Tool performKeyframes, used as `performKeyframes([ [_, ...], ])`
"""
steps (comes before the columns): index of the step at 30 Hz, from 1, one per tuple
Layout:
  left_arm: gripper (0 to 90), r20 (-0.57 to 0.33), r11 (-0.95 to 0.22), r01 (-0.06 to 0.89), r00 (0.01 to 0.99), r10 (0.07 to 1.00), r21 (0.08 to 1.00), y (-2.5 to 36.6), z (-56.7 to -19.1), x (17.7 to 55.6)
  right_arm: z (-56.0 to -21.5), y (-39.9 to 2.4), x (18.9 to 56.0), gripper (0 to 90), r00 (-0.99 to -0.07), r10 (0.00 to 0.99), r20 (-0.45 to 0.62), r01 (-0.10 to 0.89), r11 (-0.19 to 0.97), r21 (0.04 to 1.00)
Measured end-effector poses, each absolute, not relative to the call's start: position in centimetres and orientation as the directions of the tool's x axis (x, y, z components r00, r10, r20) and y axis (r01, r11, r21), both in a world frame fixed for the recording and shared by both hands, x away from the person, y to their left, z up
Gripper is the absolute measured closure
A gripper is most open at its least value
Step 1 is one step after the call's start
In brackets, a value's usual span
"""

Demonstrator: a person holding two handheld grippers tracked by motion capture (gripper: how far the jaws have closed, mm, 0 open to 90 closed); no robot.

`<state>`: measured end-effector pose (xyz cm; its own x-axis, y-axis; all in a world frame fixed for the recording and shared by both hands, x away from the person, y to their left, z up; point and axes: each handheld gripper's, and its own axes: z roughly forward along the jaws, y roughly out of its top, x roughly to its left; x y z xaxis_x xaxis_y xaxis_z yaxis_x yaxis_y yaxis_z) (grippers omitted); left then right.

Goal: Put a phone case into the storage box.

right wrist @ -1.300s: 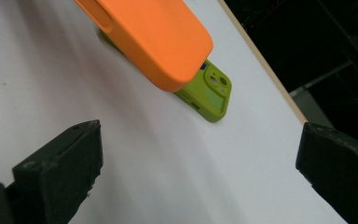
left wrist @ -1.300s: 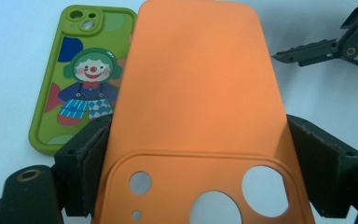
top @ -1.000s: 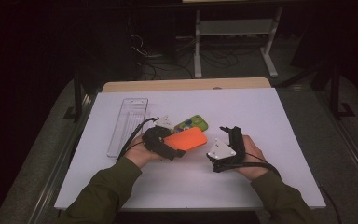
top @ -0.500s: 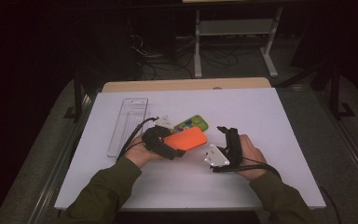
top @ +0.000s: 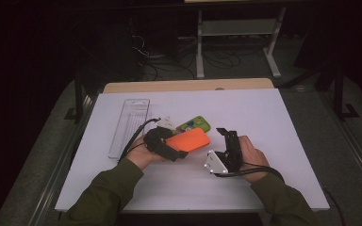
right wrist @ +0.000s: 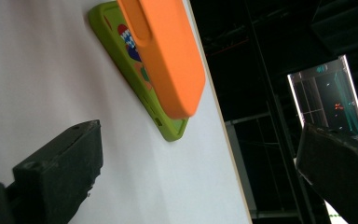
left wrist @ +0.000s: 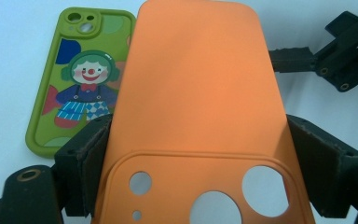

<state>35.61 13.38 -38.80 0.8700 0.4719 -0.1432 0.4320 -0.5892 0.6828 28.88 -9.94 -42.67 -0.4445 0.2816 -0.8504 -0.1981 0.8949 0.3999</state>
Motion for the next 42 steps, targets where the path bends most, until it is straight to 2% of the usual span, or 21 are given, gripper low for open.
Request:
performKeyframes([
  [13, 15.4, -0.145, -0.584, 0.428, 0.872, 0.468, 0.690, 12.4, -38.8, 35.1, -42.8, -8.8, 28.2, 0.4, -0.415, 0.244, -0.876, -0.253, 0.894, 0.369],
  [16, 15.4, -0.122, -0.617, 0.404, 0.886, 0.446, 0.675, 12.4, -38.7, 35.2, -42.8, -8.5, 28.0, 0.4, -0.414, 0.238, -0.879, -0.261, 0.894, 0.365],
  [17, 15.4, -0.139, -0.592, 0.421, 0.876, 0.462, 0.687, 12.2, -38.8, 35.0, -42.9, -8.3, 28.0, 0.4, -0.415, 0.242, -0.877, -0.260, 0.892, 0.369],
  [29, 15.4, -0.131, -0.594, 0.415, 0.877, 0.462, 0.689, 11.7, -38.8, 34.8, -43.1, -7.0, 27.3, 0.5, -0.387, 0.222, -0.895, -0.291, 0.892, 0.347],
  [34, 15.4, -0.126, -0.600, 0.410, 0.880, 0.458, 0.687, 11.7, -38.8, 34.8, -43.1, -6.6, 27.1, 5.8, -0.365, 0.187, -0.912, -0.322, 0.894, 0.313],
  [42, 15.4, -0.117, -0.620, 0.395, 0.890, 0.440, 0.678, 11.8, -38.7, 34.9, -43.5, -6.4, 27.1, 15.4, -0.347, 0.166, -0.923, -0.318, 0.905, 0.282],
])
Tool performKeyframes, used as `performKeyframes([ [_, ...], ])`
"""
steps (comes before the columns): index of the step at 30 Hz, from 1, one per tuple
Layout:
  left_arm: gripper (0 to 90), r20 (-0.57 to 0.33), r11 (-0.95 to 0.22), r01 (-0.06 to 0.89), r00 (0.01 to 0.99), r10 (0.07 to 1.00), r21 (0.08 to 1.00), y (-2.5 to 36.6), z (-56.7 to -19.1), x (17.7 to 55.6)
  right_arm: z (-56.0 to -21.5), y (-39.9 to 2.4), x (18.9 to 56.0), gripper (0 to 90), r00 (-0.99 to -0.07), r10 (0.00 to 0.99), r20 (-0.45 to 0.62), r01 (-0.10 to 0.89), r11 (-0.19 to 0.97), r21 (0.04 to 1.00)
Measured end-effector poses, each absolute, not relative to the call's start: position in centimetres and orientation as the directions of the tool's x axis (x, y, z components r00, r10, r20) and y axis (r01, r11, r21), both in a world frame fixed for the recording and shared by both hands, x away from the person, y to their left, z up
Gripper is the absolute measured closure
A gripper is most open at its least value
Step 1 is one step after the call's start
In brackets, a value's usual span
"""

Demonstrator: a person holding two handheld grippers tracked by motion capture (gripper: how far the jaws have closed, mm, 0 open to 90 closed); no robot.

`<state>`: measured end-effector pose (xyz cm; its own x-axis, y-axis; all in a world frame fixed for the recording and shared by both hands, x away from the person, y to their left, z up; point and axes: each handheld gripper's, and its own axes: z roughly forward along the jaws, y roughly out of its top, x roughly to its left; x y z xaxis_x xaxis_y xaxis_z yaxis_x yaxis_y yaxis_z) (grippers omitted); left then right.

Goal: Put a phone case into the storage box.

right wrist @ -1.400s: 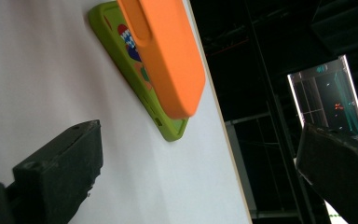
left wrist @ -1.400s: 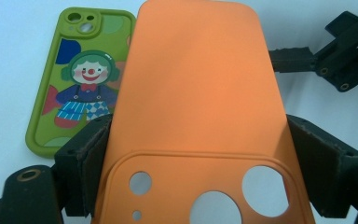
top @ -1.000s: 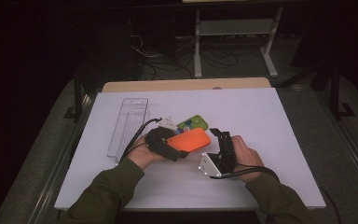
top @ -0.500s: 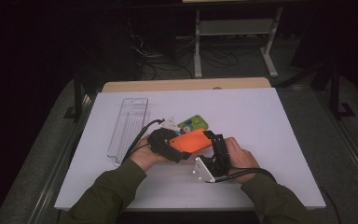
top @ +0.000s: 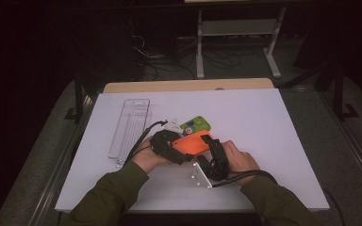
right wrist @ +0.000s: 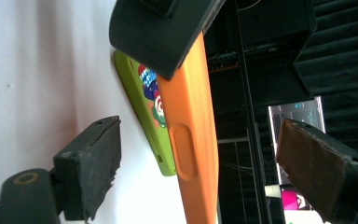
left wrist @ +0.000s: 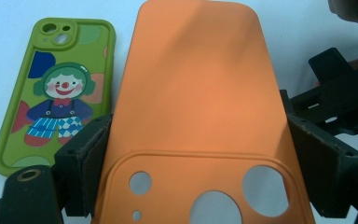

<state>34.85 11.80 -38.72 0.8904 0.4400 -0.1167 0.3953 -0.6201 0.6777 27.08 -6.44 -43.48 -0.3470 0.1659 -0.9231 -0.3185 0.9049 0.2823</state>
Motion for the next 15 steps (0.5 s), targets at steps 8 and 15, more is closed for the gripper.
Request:
performKeyframes([
  [8, 15.4, -0.116, -0.619, 0.392, 0.892, 0.437, 0.680, 11.73, -38.77, 34.81, -43.41, -6.53, 26.88, 29.1, -0.327, 0.153, -0.932, -0.317, 0.912, 0.261],
  [15, 15.4, -0.132, -0.603, 0.404, 0.886, 0.444, 0.687, 11.58, -38.87, 34.70, -43.66, -6.40, 26.78, 40.5, -0.317, 0.128, -0.940, -0.332, 0.913, 0.236],
])
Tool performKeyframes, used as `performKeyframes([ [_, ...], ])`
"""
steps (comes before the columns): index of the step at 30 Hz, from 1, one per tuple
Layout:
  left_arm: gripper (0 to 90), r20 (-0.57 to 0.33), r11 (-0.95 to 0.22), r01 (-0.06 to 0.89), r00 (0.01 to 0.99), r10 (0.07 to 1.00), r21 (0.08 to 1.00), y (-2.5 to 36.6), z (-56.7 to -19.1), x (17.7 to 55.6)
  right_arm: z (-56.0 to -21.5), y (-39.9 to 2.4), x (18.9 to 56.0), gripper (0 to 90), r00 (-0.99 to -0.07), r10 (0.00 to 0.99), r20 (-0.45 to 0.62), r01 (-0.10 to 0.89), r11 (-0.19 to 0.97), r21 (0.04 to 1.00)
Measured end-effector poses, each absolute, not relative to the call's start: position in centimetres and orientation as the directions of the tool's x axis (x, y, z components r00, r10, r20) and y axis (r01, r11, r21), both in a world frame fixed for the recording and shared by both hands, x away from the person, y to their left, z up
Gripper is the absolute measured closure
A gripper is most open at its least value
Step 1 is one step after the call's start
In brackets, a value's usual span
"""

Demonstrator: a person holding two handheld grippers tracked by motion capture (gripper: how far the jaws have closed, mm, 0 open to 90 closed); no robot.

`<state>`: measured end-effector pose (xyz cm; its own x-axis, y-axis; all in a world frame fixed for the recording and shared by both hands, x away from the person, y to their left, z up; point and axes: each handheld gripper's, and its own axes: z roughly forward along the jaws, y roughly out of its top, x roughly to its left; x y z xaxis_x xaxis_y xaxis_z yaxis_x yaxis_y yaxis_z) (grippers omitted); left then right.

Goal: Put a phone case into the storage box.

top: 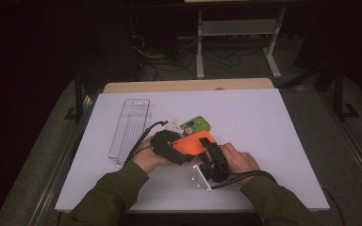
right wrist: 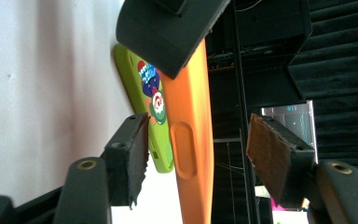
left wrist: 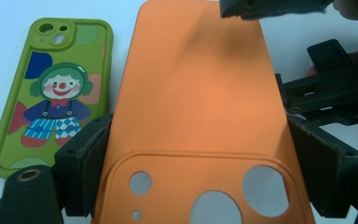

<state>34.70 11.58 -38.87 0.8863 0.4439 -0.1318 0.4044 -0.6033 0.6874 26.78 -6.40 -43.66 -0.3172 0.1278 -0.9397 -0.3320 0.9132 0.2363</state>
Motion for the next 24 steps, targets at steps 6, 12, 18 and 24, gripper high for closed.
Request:
performKeyframes([
  [6, 15.4, -0.117, -0.626, 0.388, 0.896, 0.429, 0.676, 11.62, -38.86, 34.77, -43.70, -6.39, 26.83, 48.5, -0.322, 0.118, -0.940, -0.327, 0.917, 0.227],
  [12, 15.4, -0.135, -0.603, 0.402, 0.889, 0.438, 0.689, 11.41, -38.99, 34.61, -43.77, -6.31, 26.77, 53.7, -0.309, 0.108, -0.945, -0.331, 0.919, 0.213],
  [18, 15.4, -0.133, -0.606, 0.399, 0.890, 0.435, 0.688, 11.42, -38.98, 34.61, -43.81, -6.28, 26.75, 59.8, -0.312, 0.101, -0.945, -0.333, 0.920, 0.208],
  [24, 15.4, -0.131, -0.614, 0.396, 0.893, 0.430, 0.683, 11.39, -38.99, 34.61, -43.82, -6.19, 26.66, 64.8, -0.320, 0.092, -0.943, -0.335, 0.920, 0.203],
])
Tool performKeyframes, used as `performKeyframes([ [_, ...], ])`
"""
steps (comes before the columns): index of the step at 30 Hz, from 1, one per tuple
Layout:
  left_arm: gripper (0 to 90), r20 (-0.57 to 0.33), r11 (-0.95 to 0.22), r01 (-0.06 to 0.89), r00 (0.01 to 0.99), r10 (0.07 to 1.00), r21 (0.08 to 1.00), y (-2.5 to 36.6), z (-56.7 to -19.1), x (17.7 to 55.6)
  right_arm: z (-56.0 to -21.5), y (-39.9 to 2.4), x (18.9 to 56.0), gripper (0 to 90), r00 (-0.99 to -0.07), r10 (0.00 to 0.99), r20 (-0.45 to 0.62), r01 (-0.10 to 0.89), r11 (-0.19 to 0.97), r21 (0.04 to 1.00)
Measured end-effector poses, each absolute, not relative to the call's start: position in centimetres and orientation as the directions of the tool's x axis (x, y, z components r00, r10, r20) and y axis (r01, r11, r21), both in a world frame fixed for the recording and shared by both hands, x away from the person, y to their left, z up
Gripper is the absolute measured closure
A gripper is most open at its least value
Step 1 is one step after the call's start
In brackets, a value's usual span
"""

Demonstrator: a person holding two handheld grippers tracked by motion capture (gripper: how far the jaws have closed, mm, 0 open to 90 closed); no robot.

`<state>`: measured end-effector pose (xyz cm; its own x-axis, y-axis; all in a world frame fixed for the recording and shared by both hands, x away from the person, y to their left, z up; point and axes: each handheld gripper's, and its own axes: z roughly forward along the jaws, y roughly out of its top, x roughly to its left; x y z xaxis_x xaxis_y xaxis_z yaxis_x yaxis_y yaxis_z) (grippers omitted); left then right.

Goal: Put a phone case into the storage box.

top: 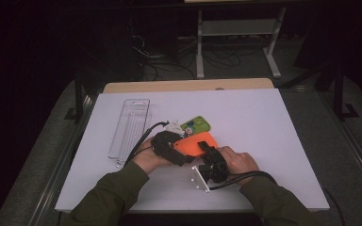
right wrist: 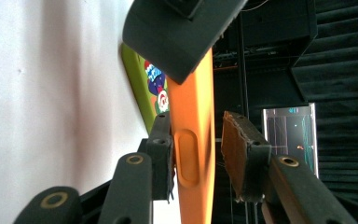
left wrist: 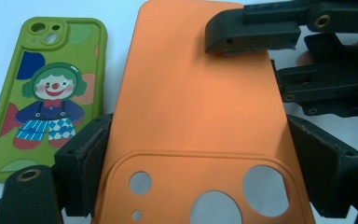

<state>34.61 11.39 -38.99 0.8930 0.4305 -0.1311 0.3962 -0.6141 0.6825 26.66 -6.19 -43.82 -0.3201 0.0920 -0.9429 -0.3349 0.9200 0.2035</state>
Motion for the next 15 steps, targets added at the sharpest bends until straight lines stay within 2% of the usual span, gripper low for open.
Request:
performKeyframes([
  [13, 15.2, -0.139, -0.621, 0.399, 0.895, 0.425, 0.675, 11.52, -38.98, 34.77, -43.86, -6.08, 26.57, 73.5, -0.341, 0.067, -0.938, -0.326, 0.927, 0.185],
  [15, 15.1, -0.168, -0.599, 0.421, 0.886, 0.432, 0.682, 11.49, -39.03, 34.77, -43.87, -6.06, 26.52, 75.6, -0.337, 0.064, -0.939, -0.324, 0.929, 0.180],
])
